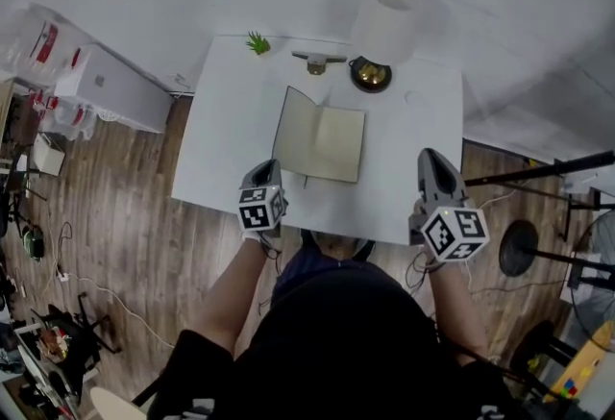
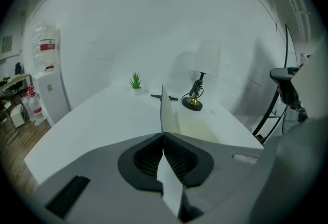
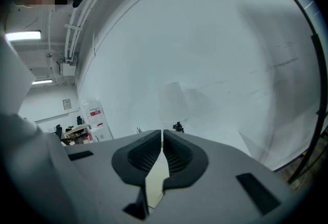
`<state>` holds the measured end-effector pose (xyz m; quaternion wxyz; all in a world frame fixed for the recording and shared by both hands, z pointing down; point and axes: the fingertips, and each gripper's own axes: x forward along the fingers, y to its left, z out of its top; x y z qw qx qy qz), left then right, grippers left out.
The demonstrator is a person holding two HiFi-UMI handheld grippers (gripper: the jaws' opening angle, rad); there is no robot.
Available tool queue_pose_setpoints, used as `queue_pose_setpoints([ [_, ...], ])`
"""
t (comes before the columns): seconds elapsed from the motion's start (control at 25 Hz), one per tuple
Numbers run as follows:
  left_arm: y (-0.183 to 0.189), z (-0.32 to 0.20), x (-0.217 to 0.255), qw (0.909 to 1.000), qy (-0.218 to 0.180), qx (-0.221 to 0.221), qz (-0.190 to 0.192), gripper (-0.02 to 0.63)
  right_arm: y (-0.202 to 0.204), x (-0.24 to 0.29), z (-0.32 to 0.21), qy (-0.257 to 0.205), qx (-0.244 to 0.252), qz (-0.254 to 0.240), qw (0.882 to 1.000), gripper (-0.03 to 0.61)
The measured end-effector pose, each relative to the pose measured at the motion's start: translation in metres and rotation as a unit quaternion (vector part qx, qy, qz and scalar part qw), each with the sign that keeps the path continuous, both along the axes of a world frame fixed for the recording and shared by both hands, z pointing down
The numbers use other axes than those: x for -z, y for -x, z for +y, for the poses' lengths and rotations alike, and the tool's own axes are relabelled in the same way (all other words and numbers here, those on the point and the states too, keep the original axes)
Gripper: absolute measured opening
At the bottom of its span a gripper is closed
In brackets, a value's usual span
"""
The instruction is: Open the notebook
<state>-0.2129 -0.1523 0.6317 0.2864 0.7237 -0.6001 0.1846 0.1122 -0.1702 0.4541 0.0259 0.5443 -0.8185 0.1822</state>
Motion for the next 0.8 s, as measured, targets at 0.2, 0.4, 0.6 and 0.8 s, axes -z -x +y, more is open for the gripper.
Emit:
queue_pose_setpoints([
  [0.2, 0.027, 0.002, -0.02, 0.9996, 0.02, 0.021, -0.008, 0.012, 0.015, -0.006, -0.002, 0.014, 0.009, 0.002, 1.0, 0.017],
  [0.4, 0.046, -0.004, -0.048, 0.9983, 0.046, 0.033, -0.016, 0.017, 0.018, -0.016, -0.009, 0.027, 0.003, 0.008, 1.0, 0.015],
  [0.6, 0.058, -0.009, -0.081, 0.9962, 0.078, 0.029, -0.027, 0.026, 0.02, -0.029, -0.016, 0.044, -0.006, 0.014, 0.999, 0.015],
  [0.8, 0.065, -0.013, -0.106, 0.9932, 0.105, 0.033, -0.037, 0.033, 0.02, -0.04, -0.018, 0.056, -0.015, 0.018, 0.998, 0.015],
])
